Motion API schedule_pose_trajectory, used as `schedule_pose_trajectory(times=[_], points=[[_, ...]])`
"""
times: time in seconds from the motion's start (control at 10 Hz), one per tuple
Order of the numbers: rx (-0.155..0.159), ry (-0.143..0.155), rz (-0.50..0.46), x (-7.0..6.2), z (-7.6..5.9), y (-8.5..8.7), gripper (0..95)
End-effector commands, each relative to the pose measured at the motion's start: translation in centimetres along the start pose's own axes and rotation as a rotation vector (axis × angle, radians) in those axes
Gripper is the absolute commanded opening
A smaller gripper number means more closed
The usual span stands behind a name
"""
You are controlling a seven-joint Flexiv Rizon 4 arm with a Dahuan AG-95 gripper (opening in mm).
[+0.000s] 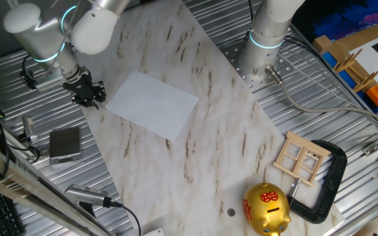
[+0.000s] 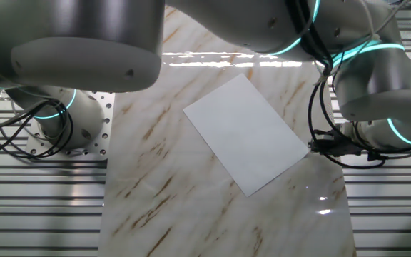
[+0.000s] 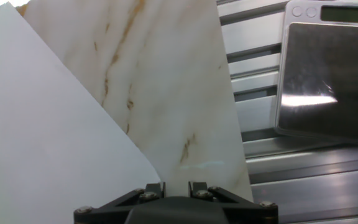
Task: Flip over and spread out the paper that is laid flat on the table
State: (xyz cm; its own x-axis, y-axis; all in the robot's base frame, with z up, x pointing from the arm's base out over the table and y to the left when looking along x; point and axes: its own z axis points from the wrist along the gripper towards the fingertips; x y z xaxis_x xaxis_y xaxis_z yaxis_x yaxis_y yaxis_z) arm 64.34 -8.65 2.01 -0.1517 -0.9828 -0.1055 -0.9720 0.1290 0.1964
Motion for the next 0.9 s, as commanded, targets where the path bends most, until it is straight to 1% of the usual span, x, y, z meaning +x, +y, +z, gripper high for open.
schedule_pose_trajectory(times=[0.1, 0.6, 0.7, 0.9], points=[[0.001, -0.008, 0.015, -0.1, 0.7, 0.9, 19.0], [0.003, -0.008, 0.02, 0.0, 1.3, 1.8, 19.0], [0.004, -0.007, 0.02, 0.0, 1.3, 1.8, 0.0], [0.008, -0.007, 0.021, 0.0, 1.3, 1.9, 0.0]])
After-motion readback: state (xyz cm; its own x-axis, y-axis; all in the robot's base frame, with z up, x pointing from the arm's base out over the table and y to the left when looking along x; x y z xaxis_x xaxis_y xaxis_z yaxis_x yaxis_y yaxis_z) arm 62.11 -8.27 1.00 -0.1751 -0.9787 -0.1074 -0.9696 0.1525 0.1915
